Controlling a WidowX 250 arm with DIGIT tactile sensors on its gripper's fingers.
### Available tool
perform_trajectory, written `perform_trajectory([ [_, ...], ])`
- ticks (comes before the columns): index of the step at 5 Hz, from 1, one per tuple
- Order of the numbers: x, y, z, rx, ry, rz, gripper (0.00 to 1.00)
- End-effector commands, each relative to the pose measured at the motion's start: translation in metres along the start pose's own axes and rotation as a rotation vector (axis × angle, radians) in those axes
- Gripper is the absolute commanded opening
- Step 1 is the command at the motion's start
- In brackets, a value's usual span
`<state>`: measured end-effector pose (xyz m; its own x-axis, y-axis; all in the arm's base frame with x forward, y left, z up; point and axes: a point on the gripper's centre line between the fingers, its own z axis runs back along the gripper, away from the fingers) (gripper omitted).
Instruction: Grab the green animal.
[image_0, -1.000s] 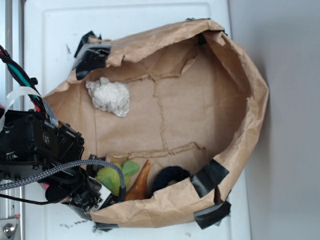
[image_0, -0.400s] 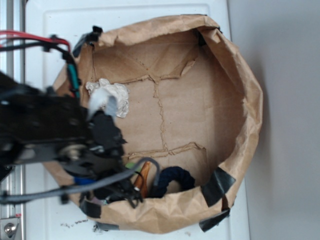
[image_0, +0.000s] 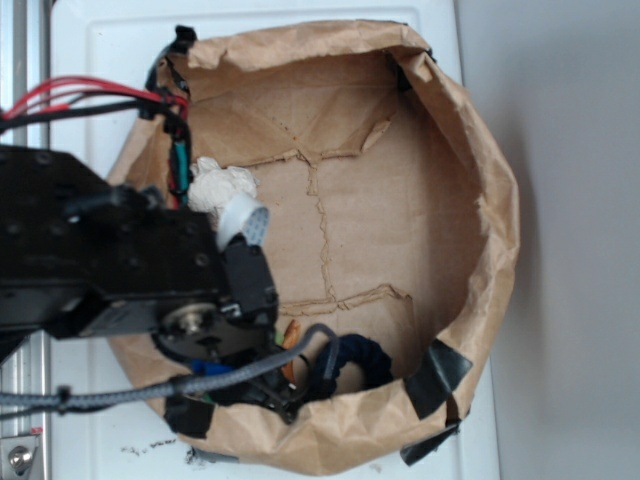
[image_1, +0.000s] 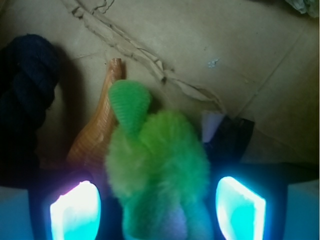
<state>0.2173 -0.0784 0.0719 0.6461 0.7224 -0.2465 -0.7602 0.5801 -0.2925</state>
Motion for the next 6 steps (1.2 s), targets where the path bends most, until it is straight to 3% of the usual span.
perform_trajectory([
  [1,-0.003,0.004,0.004,-0.032,-0.065,-0.033,1.00],
  [4,-0.022,0.026,-0.001,0.012,-0.029,-0.032,1.00],
  [5,-0.030,0.039,-0.006,0.019,-0.049,-0.013,0.00],
  [6,-0.040,0.046,-0.003,0.015,-0.044,-0.029,0.00],
])
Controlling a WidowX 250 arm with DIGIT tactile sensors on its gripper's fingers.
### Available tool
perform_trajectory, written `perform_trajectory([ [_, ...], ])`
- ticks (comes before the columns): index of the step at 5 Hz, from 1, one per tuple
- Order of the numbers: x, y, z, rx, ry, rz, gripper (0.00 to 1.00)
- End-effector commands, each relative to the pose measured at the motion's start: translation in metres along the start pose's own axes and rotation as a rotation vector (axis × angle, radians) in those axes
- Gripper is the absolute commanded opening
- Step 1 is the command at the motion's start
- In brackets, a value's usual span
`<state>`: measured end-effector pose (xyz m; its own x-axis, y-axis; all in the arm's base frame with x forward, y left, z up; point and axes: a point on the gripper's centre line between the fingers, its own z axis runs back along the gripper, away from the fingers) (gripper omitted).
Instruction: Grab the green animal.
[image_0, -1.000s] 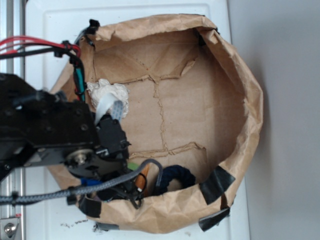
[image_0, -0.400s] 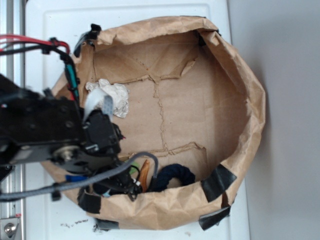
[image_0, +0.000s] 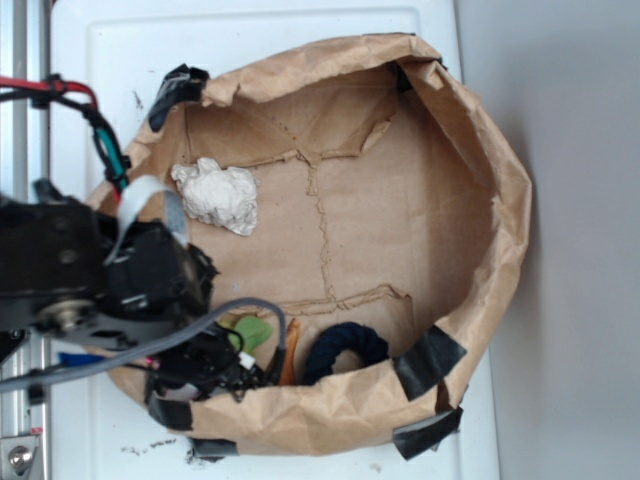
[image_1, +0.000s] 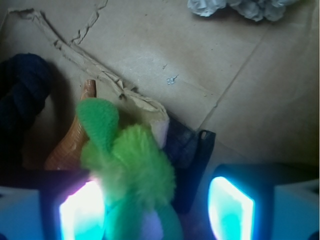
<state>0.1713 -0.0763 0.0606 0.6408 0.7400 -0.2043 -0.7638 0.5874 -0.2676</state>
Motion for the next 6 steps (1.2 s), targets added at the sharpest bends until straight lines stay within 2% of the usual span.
perform_trajectory([
  [1,-0.023,0.016,0.008,-0.016,0.020,-0.025,0.00],
  [3,-0.034,0.026,0.011,-0.023,0.032,-0.016,0.00],
  [4,-0.037,0.028,0.014,-0.013,0.040,-0.023,1.00],
  [5,-0.035,0.024,0.017,-0.031,0.034,-0.024,1.00],
  [6,-0.029,0.017,0.015,-0.006,0.040,-0.010,1.00],
])
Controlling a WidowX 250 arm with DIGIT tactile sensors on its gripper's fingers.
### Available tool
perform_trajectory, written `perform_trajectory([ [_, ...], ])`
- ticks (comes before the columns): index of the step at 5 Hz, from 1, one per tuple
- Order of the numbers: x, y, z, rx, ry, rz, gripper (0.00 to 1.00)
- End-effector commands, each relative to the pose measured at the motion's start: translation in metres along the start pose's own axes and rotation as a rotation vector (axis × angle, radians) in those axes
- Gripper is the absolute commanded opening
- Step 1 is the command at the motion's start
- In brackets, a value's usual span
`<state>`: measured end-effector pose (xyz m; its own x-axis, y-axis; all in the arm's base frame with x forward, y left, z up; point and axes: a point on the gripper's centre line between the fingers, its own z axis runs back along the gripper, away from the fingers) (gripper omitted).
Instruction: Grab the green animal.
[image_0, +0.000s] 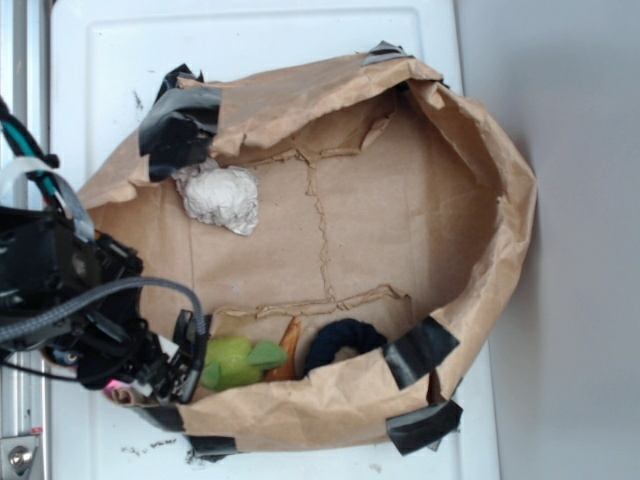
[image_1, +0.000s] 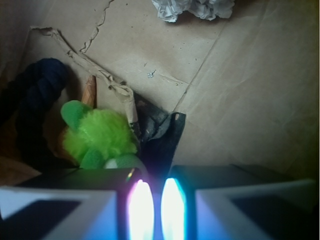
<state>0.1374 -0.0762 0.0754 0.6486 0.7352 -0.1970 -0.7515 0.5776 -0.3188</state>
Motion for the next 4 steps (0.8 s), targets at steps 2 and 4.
perform_trajectory([
  [2,0.026,-0.030,-0.022,0.090,-0.055,0.068,1.00],
  [4,0.059,-0.048,-0.042,0.089,-0.095,0.097,1.00],
])
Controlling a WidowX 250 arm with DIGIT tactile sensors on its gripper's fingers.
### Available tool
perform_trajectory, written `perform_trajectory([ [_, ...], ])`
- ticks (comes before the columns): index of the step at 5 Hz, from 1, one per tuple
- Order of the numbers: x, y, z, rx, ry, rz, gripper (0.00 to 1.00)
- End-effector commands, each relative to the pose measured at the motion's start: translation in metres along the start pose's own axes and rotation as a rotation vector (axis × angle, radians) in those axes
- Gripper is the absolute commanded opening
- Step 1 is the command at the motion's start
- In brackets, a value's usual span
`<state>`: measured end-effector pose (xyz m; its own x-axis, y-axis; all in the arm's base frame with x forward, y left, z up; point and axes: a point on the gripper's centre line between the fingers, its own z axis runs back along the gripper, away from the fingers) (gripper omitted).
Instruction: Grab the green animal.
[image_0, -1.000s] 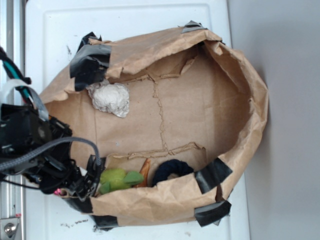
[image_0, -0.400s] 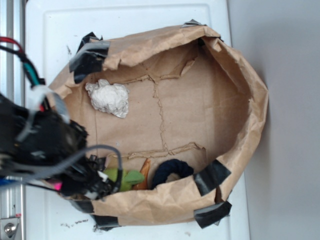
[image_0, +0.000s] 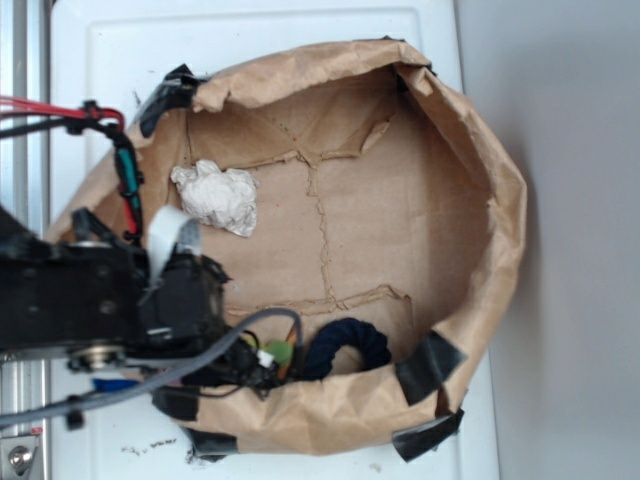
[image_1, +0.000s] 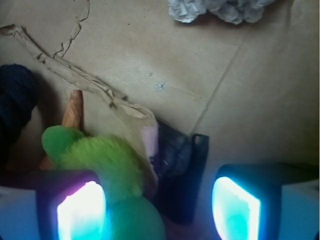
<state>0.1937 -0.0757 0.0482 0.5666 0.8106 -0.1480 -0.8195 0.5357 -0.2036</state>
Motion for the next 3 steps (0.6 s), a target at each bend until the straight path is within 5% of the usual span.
perform_trajectory([
  [1,0.0167,-0.0167,-0.0184,-0.008,0.006,0.032,0.82],
  [2,0.0152,-0.0127,-0.0183,-0.011,-0.002,0.048,0.00],
  [3,0.0141,-0.0111,-0.0185,-0.004,-0.006,0.052,0.00],
])
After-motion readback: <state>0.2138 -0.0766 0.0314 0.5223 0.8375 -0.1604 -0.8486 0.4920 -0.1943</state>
